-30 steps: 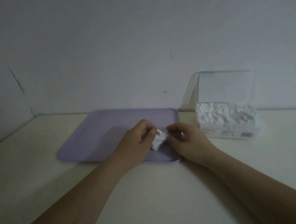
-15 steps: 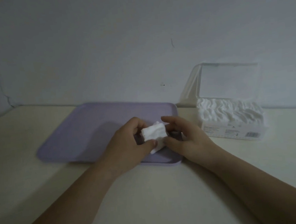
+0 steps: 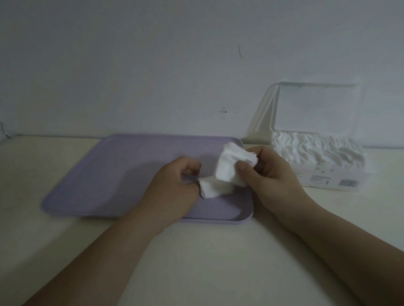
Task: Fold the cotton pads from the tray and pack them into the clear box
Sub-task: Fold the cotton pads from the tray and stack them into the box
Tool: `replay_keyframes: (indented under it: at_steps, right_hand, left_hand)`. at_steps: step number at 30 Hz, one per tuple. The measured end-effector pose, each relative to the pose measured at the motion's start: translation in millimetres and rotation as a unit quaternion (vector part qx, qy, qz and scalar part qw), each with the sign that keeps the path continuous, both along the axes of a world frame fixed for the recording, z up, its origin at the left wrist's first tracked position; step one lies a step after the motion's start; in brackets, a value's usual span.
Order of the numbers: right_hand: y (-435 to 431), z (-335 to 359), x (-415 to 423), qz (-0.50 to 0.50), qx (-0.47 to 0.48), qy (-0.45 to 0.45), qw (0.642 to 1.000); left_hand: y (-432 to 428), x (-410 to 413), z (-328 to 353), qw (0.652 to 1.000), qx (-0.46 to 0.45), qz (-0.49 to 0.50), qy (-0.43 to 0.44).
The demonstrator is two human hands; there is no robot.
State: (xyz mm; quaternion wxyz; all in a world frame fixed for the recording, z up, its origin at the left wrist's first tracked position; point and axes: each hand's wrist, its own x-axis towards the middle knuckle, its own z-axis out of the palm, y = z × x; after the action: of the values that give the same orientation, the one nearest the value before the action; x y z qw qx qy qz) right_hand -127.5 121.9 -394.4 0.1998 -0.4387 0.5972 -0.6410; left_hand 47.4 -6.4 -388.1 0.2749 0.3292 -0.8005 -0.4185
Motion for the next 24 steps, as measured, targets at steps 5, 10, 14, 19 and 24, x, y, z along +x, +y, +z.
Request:
replay_keyframes:
  at_steps: [5,10,14,19,24]
  right_hand:
    - [-1.5,0.5,2.3,-0.111,0.025,0.072,0.991]
    - [0.1,4.9,4.8,-0.103,0.043,0.057,0.992]
    - [0.5,4.2,4.9,-0.114,0.055,0.072,0.989]
    - [-0.7,3.1,3.1,-0.094,0.073,0.084,0.989]
    - [-2.8,0.9,3.7,0.002,0.117,0.095,0.989]
  left_hand:
    - [5.0,-6.1,-2.4,0.989,-0.118,0.006,-0.093]
    - [11.2,-4.1,-1.1,0.992,-0.091,0.006,-0.086]
    - [9.5,0.0,2.8,1.000,-0.030,-0.010,-0.001]
    - [8.7,7.5,12.1,0.993,0.071,-0.081,0.055]
    - [12.0,4.8,10.9,0.992,0.040,-0.109,0.043]
